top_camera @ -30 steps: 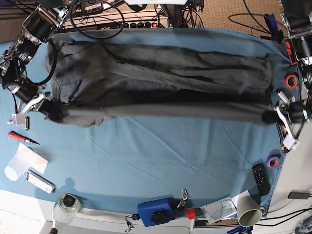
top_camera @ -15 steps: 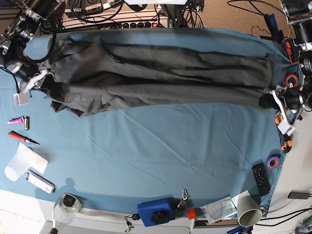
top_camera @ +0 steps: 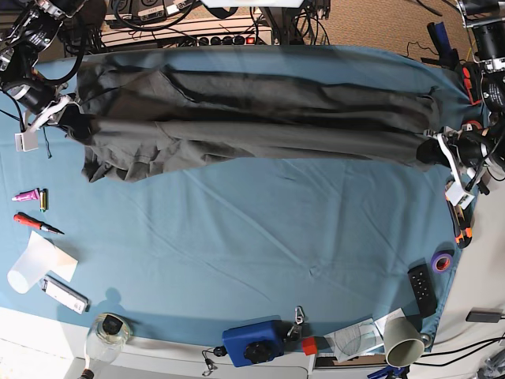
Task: Fold the T-shirt properly
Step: 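Lower the folded hem onto the shirt and release with both grippers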
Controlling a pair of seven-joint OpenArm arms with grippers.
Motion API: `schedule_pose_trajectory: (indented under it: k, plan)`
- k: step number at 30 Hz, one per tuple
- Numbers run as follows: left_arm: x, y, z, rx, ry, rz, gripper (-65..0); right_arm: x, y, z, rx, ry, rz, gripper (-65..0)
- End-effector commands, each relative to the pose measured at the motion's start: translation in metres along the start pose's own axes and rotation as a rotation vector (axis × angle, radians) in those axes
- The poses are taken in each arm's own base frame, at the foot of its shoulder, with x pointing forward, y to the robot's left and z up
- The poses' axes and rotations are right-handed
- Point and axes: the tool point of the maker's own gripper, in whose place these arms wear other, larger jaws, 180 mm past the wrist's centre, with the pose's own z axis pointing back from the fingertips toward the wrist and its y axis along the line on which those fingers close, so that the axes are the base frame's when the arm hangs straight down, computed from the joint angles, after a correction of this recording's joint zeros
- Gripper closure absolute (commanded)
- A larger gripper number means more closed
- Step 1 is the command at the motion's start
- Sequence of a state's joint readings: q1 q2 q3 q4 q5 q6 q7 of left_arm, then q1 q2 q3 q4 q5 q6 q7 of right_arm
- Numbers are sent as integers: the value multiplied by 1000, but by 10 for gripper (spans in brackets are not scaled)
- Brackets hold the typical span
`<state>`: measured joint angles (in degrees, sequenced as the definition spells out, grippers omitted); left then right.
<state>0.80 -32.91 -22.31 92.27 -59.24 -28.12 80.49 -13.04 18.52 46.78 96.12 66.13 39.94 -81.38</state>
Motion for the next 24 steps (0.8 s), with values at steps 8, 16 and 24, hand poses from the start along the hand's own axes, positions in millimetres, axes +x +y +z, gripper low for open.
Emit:
schedule_pose_trajectory:
  k: [8, 16, 24]
  plan:
    - [-28, 0, 0, 7, 53, -12, 0, 13, -6, 6, -36, -22, 40, 0]
    - [-29, 7, -5, 64, 53, 26, -295, 13, -7, 6, -41, -19, 41, -78]
    - [-17, 17, 4, 170, 35, 16, -314, 14, -7, 6, -40, -21, 42, -189]
